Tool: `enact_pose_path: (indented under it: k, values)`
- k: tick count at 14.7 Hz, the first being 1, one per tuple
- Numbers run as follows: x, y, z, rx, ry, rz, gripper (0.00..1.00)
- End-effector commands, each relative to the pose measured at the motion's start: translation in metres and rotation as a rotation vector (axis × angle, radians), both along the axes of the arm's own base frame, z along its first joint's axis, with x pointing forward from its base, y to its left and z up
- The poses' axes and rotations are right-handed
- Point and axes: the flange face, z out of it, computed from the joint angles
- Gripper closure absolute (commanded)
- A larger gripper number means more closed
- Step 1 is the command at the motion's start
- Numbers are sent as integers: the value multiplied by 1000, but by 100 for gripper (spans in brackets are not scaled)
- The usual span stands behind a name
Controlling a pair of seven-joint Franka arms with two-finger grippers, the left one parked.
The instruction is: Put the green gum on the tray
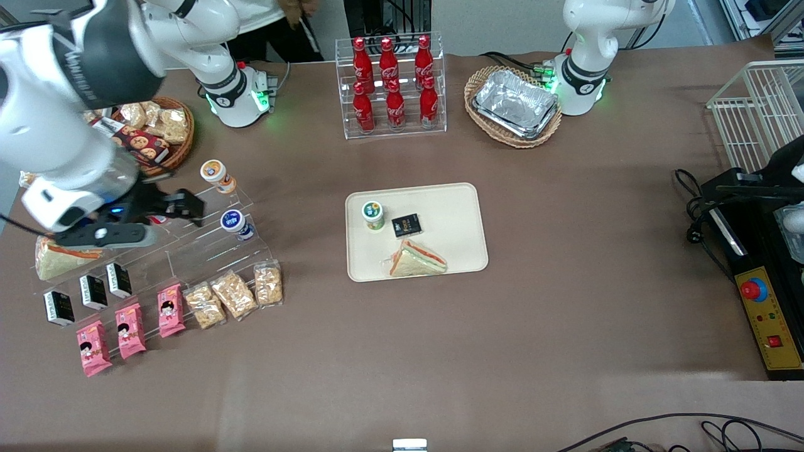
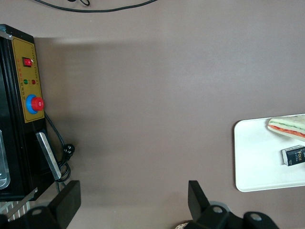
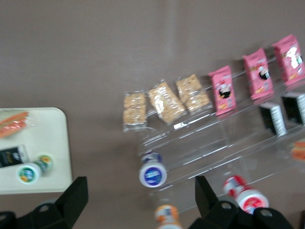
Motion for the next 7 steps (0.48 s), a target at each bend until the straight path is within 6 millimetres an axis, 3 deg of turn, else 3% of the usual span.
enact_pose_path:
  k: [1, 3, 7]
  values:
    - [-4, -73, 10, 1, -3, 87, 0]
    - [-4, -92, 18, 2, -15, 78, 0]
    - [-3, -103, 19, 38, -9, -33, 0]
